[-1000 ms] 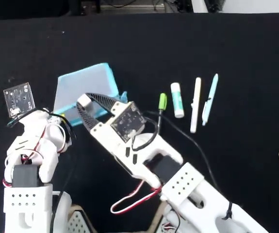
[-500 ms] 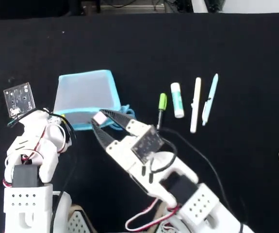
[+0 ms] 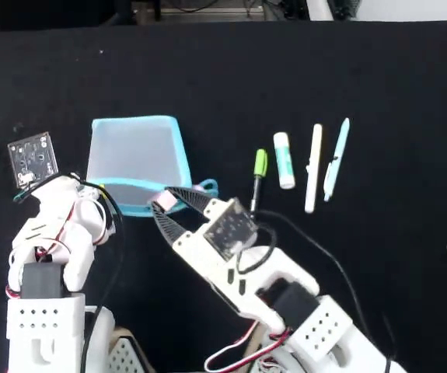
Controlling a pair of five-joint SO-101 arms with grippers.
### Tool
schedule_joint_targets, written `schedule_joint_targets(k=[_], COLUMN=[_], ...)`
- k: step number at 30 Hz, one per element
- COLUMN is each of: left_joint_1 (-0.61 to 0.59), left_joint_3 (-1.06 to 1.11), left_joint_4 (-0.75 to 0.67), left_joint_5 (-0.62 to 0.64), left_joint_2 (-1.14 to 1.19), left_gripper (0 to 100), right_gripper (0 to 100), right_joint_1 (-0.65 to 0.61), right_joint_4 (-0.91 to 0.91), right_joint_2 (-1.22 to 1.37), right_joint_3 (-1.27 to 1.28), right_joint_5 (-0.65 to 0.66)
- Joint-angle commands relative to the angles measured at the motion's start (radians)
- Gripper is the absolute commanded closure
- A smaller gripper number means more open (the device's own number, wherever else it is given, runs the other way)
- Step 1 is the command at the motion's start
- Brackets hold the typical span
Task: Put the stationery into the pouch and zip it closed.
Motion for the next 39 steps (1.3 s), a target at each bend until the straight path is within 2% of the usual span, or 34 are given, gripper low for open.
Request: schedule_joint_targets(k=[1,6,15,20,23,30,39], left_joint_1=[-0.007,-0.007,-0.007,-0.007,-0.007,-0.007,-0.007], left_joint_3=[-0.010,-0.010,-0.010,-0.010,-0.010,-0.010,-0.010], left_joint_4=[-0.011,-0.011,-0.011,-0.011,-0.011,-0.011,-0.011], left_joint_5=[0.005,0.005,0.005,0.005,0.005,0.005,0.005], left_joint_2=[-0.012,-0.012,-0.012,-0.012,-0.012,-0.012,-0.012], left_gripper=[97,97,97,97,97,97,97], right_gripper=[98.8,98.8,98.7,98.8,98.8,98.8,98.8], right_joint_1=[0.017,0.017,0.021,0.018,0.018,0.018,0.003], right_joint_4=[0.021,0.025,0.169,0.267,0.278,0.250,0.227], right_joint_2=[0.085,0.035,-0.147,-0.237,-0.252,-0.173,0.088], right_joint_3=[-0.084,-0.094,0.008,0.027,0.025,-0.041,-0.263], right_joint_5=[0.008,0.008,0.012,0.135,0.147,0.144,0.143])
